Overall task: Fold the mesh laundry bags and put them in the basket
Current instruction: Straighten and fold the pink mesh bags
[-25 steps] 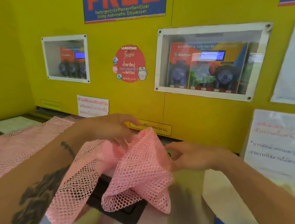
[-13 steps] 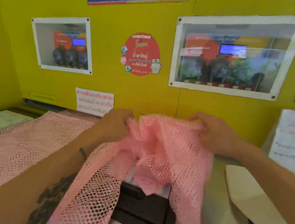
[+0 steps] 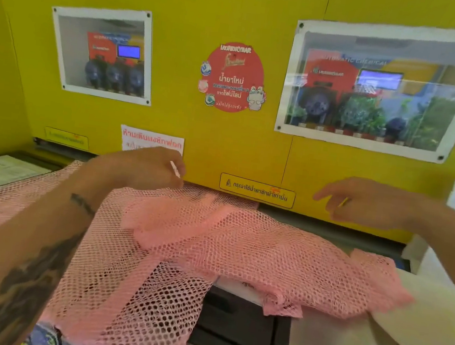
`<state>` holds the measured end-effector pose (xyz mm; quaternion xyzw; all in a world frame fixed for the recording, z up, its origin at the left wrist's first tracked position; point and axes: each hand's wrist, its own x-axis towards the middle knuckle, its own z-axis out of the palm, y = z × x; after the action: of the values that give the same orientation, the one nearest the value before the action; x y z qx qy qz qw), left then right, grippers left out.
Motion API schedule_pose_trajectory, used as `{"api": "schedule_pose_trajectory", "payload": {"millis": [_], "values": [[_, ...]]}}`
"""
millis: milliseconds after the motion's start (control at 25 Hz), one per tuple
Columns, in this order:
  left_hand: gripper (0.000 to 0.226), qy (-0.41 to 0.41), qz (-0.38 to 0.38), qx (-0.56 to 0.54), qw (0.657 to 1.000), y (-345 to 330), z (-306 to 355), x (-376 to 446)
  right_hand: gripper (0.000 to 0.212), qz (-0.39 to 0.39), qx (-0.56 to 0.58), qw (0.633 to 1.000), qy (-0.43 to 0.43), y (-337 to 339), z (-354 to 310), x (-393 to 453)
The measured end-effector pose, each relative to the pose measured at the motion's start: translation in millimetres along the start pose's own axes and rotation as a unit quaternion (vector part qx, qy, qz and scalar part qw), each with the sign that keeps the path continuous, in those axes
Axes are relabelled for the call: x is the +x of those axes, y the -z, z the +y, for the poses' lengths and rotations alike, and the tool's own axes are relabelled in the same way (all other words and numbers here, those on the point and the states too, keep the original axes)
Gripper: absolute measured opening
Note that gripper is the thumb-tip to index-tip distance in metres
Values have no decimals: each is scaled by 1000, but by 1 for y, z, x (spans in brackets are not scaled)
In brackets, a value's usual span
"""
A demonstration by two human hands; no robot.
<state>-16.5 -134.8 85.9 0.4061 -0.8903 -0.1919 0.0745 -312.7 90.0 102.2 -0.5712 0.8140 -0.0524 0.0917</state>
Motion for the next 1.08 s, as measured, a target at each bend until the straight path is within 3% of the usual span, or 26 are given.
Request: {"api": "schedule_pose_trajectory", "payload": {"millis": [80,240,320,440,520,600,680,760,840,880,960,1080], "values": [[47,20,-34,46,998,-26,-5,14,46,-81,-23,996,0,-27,-9,7],[72,23,-73,77,994,-80,-4,20,58,-48,17,999,8,-71,-12,32],[62,-4,-35,65,997,-90,7,19,58,-46,28,998,13,-83,-16,41],[42,-38,84,-39,995,-69,22,18,60,-45,44,998,26,-72,-20,41],[32,-76,127,-126,981,-46,33,12,56,-2,130,990,46,-52,-27,36],[39,-136,146,-161,967,-30,51,1,62,71,225,969,75,-34,-42,34],[42,-200,161,-166,952,-25,68,-4,67,90,267,950,134,-29,-65,37],[33,-236,194,-186,934,-29,74,-5,42,61,288,937,190,-32,-87,45],[22,-202,219,-173,939,-34,63,0,14,92,295,930,198,-35,-97,51],[35,-149,198,-157,956,-36,51,3,7,136,297,925,192,-34,-97,54],[75,-6,85,-169,982,-42,26,6,6,234,298,910,167,-24,-92,57],[96,79,-25,-228,970,-54,9,11,12,295,301,896,141,-6,-85,54]]}}
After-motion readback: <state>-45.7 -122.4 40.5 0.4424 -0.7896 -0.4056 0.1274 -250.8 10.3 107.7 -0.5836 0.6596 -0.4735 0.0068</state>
